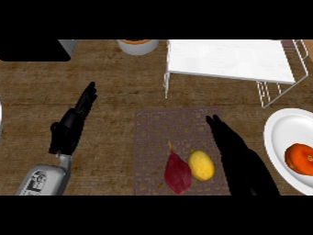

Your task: Pick the lemon from the placemat and place it in the tiered shelf

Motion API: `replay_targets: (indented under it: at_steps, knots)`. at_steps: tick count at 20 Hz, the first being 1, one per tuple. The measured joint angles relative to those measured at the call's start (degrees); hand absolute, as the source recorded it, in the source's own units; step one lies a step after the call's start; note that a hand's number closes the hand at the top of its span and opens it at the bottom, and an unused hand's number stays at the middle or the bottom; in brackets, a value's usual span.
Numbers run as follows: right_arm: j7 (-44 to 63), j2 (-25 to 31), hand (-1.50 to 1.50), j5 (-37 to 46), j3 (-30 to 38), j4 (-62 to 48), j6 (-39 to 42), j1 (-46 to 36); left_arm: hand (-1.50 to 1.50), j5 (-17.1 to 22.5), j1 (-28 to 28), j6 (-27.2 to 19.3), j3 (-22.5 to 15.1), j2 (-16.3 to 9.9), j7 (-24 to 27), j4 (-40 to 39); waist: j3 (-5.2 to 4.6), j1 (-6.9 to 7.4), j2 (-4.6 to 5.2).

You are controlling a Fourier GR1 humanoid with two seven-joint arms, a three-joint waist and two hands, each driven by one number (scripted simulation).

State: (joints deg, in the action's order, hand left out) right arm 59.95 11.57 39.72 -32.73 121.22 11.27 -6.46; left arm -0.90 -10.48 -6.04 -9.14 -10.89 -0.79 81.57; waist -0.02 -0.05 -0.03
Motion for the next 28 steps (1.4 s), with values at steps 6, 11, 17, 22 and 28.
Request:
replay_targets:
  at_steps: [6, 11, 17, 22, 28]
  knots:
    - [-0.9, -1.4, -1.5, 1.3, 1.2, -1.5, 1.1, 1.5, 0.0, -0.2, 1.0, 1.3, 1.2, 0.0, -0.6, 1.8, 0.0, 0.07, -0.02]
    - [-2.2, -2.2, -1.5, 3.7, 0.6, -3.0, 1.7, 3.4, 0.0, -1.1, 0.1, 1.7, 2.1, 1.1, -0.1, -0.1, 0.01, -0.03, 0.0]
    - [-3.6, -4.0, -1.5, 5.3, 1.7, -7.2, 2.6, 2.8, 0.0, -2.3, -0.3, 2.1, 2.8, 2.0, -0.9, 0.3, 0.01, 0.04, 0.02]
    - [-5.2, -5.3, -1.5, 8.7, 0.9, -9.9, 1.6, 4.8, 0.0, -2.2, 0.9, 3.7, 4.1, 1.8, -1.0, 1.7, 0.02, 0.03, 0.01]
    - [-7.3, -6.7, -1.5, 10.4, 2.5, -13.9, 1.0, 5.0, 0.0, -4.0, 0.8, 3.9, 4.3, 3.3, -1.0, 1.4, 0.02, 0.03, 0.01]
